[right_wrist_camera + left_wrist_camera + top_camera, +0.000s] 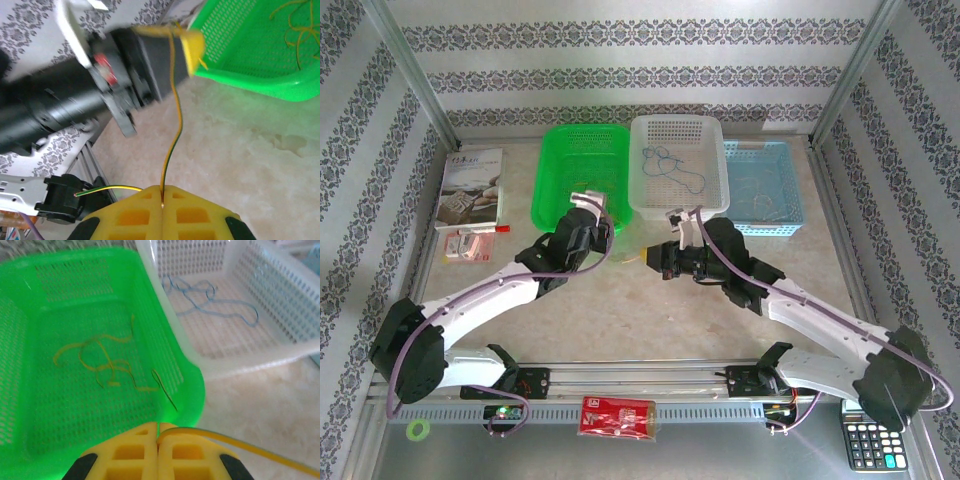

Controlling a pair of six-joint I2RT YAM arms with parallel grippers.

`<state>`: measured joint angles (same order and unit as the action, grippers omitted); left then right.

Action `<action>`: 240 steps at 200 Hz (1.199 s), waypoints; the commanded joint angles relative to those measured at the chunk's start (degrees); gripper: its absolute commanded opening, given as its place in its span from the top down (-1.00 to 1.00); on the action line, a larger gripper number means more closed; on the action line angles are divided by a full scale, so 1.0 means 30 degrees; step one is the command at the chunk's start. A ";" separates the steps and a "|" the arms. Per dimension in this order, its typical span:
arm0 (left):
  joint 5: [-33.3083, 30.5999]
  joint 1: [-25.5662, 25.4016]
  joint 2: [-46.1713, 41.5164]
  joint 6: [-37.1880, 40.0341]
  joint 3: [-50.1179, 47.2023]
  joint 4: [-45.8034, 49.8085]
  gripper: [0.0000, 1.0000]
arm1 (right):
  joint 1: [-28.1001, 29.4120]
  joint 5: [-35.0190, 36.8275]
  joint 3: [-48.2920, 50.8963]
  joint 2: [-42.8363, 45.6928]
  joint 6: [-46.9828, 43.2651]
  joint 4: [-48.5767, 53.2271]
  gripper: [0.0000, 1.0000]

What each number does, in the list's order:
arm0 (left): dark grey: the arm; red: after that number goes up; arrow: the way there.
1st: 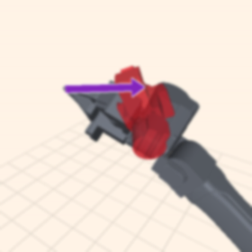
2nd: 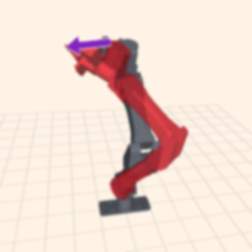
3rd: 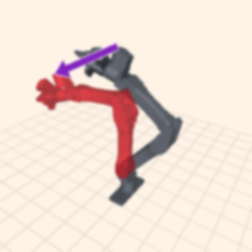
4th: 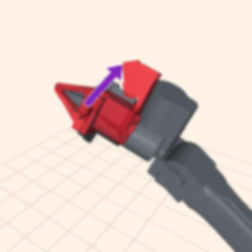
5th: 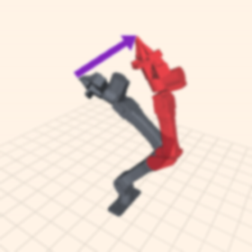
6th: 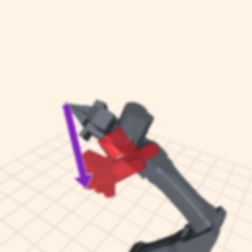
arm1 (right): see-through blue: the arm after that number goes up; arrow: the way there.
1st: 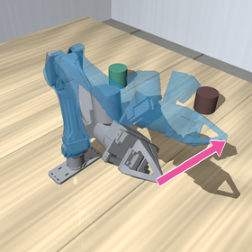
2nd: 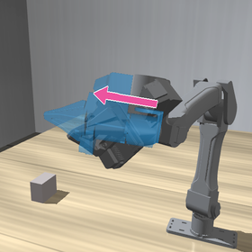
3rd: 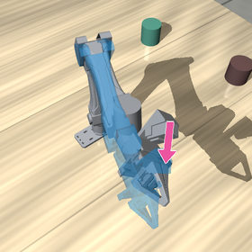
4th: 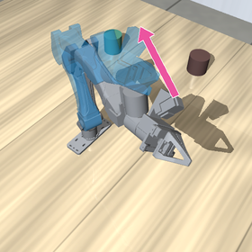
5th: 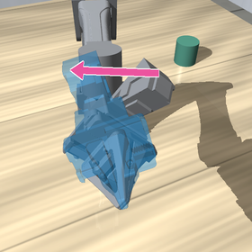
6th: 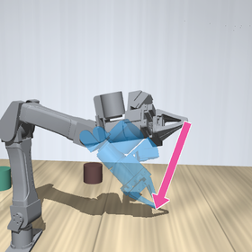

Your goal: Untangle the cables

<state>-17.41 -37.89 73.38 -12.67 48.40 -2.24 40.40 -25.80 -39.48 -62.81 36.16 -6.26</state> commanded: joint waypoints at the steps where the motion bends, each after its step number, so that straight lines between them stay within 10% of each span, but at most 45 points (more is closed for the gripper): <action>1: -0.0826 0.0482 -0.0654 0.2049 0.1230 -0.1128 1.00 | 0.0284 -0.0498 0.0154 -0.1125 -0.0153 -0.0456 1.00; 37: -0.0583 0.1196 -0.0152 0.3430 0.2796 -0.1334 1.00 | 0.0518 -0.0388 -0.0286 -0.3669 0.0500 -0.2182 1.00; 95: 0.0870 0.4583 0.2899 0.4369 0.6260 -0.0976 1.00 | 0.0565 0.0299 -0.0283 -0.5327 0.0266 -0.2167 0.02; 240: 0.2423 0.7899 1.2978 0.4688 1.3756 0.3420 0.80 | -0.4931 0.3592 0.3230 0.5171 -0.1148 0.5348 -0.88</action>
<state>-12.43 -15.22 111.13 1.74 85.47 3.27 27.18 -18.22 -31.07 -50.15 34.26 3.62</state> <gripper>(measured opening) 0.054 0.914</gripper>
